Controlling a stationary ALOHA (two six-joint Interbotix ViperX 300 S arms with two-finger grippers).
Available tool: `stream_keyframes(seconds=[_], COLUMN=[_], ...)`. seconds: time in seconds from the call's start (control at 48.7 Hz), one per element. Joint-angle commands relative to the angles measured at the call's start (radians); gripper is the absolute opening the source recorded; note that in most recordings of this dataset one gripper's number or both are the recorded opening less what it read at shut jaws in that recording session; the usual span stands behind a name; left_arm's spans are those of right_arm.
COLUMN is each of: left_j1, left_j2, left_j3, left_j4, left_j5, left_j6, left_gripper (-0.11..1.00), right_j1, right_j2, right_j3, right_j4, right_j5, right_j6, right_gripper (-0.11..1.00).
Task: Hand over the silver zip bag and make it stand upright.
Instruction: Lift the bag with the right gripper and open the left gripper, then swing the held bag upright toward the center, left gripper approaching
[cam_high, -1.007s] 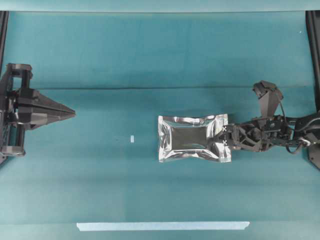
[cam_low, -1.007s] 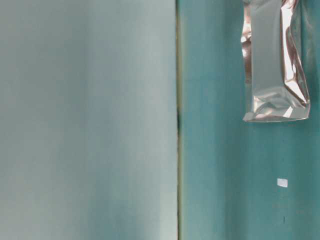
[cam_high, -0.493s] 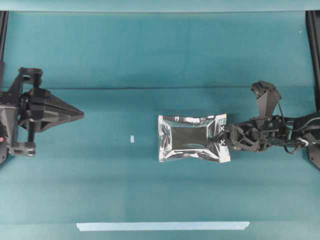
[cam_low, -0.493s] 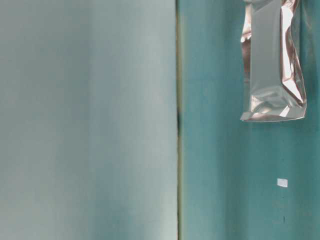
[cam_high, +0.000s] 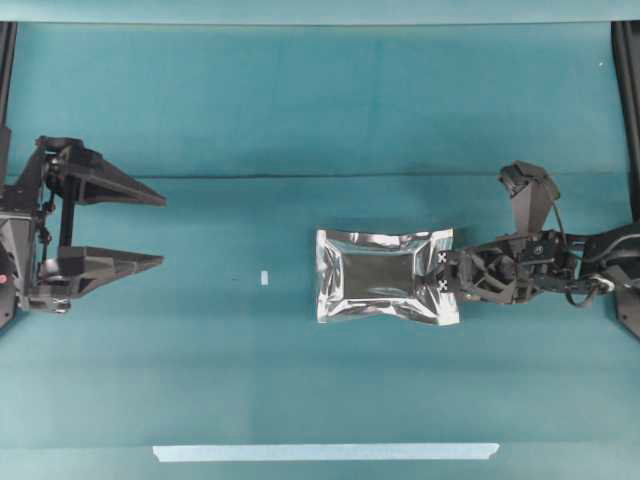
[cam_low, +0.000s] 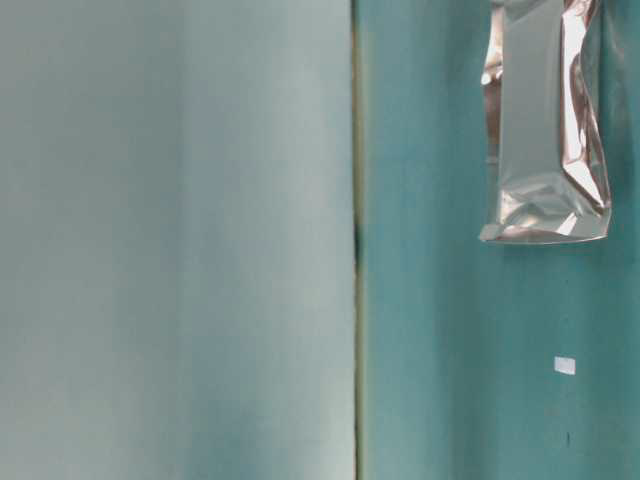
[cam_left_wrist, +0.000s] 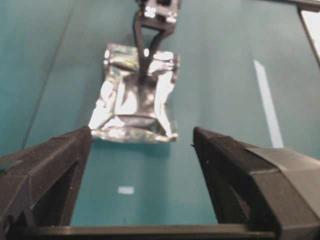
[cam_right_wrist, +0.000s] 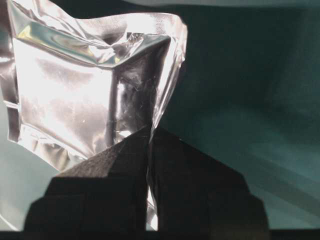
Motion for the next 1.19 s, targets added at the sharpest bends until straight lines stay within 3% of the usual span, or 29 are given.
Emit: stream_keyframes(seconds=[0.0, 0.329, 0.472, 0.657, 1.007, 1.171], left_j1=[0.002, 0.002, 0.002, 0.002, 0.006, 0.006], left_j2=[0.009, 0.035, 0.037, 0.038, 0.04, 0.051], left_j3=[-0.008, -0.008, -0.008, -0.008, -0.008, -0.008], left_j4=[0.002, 0.002, 0.002, 0.002, 0.002, 0.002], left_j5=[-0.005, -0.005, -0.003, -0.003, -0.005, -0.005], left_j6=[-0.003, -0.009, -0.009, -0.014, -0.014, -0.014], left_gripper=[0.9, 0.91, 0.91, 0.91, 0.91, 0.91], right_j1=[-0.002, -0.126, -0.193, -0.221, -0.184, -0.15], right_j2=[-0.026, -0.172, -0.227, -0.268, -0.252, -0.21], right_j3=[-0.02, -0.149, -0.225, -0.319, -0.558, -0.661], right_j4=[-0.017, -0.032, -0.051, -0.129, -0.308, -0.373], right_j5=[0.048, 0.391, 0.555, 0.715, 0.95, 1.089], right_j6=[-0.038, -0.347, -0.451, -0.479, -0.492, -0.563], right_gripper=[0.04, 0.04, 0.04, 0.04, 0.04, 0.04])
